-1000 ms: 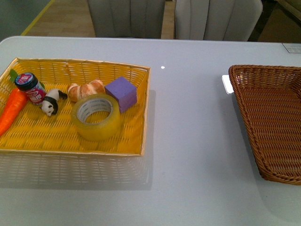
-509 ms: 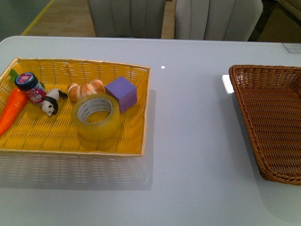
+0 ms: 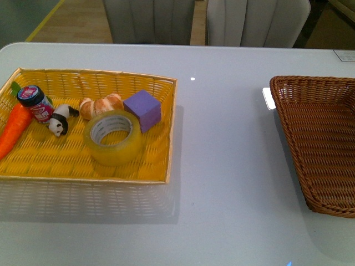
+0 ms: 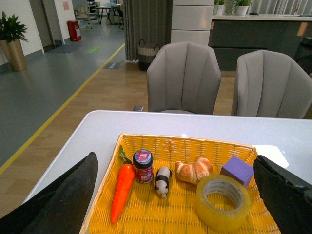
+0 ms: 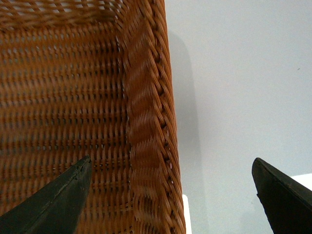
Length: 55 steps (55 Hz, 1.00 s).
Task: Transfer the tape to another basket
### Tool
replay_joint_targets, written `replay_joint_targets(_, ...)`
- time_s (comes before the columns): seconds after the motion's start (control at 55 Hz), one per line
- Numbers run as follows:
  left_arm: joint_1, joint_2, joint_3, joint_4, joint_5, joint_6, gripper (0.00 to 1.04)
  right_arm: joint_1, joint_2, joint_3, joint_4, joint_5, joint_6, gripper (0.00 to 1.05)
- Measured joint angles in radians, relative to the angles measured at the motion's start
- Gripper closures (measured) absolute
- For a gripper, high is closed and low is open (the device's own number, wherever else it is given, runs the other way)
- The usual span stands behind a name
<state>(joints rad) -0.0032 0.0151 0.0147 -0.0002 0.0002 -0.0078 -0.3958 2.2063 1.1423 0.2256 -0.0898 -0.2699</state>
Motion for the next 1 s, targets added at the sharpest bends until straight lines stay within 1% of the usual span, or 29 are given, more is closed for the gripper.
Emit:
replay_joint_targets(0.145, 0.0, 0.0, 0.0, 0.0, 0.0, 0.0, 0.09, 0.0, 0.049, 0.04, -0.007, 0.005, -0.012, 0.09)
replay_joint_targets(0.218, 0.0, 0.0, 0.0, 0.0, 0.0, 0.0, 0.09, 0.0, 0.066, 0.047, -0.011, 0.013, -0.015, 0.12)
replay_joint_targets(0.364, 0.0, 0.0, 0.0, 0.0, 0.0, 0.0, 0.09, 0.0, 0.097, 0.044, -0.008, 0.018, -0.015, 0.33)
replay_joint_targets(0.473, 0.0, 0.0, 0.0, 0.0, 0.0, 0.0, 0.09, 0.001, 0.102, 0.029, -0.002, 0.0, -0.015, 0.49)
replay_joint_targets(0.509, 0.0, 0.0, 0.0, 0.0, 0.0, 0.0, 0.09, 0.002, 0.102, 0.019, 0.004, -0.005, -0.014, 0.56)
replay_joint_targets(0.6, 0.0, 0.0, 0.0, 0.0, 0.0, 0.0, 0.09, 0.006, 0.098, 0.0, 0.009, -0.01, -0.005, 0.68)
replay_joint_targets(0.655, 0.0, 0.0, 0.0, 0.0, 0.0, 0.0, 0.09, 0.011, 0.087, -0.022, 0.013, -0.024, 0.016, 0.79)
replay_joint_targets(0.673, 0.0, 0.0, 0.0, 0.0, 0.0, 0.0, 0.09, 0.017, 0.078, -0.036, 0.017, -0.036, 0.027, 0.84)
replay_joint_targets(0.727, 0.0, 0.0, 0.0, 0.0, 0.0, 0.0, 0.09, 0.032, 0.053, -0.065, 0.026, -0.056, 0.07, 0.93)
replay_joint_targets(0.764, 0.0, 0.0, 0.0, 0.0, 0.0, 0.0, 0.09, 0.042, 0.039, -0.08, 0.029, -0.065, 0.093, 0.97)
replay_joint_targets(0.8, 0.0, 0.0, 0.0, 0.0, 0.0, 0.0, 0.09, 0.054, 0.023, -0.094, 0.034, -0.068, 0.117, 1.0)
replay_joint_targets(0.873, 0.0, 0.0, 0.0, 0.0, 0.0, 0.0, 0.09, 0.085, -0.005, -0.122, 0.048, -0.069, 0.16, 1.0)
replay_joint_targets(1.0, 0.0, 0.0, 0.0, 0.0, 0.0, 0.0, 0.09, 0.174, -0.043, -0.181, 0.08, -0.068, 0.263, 1.0)
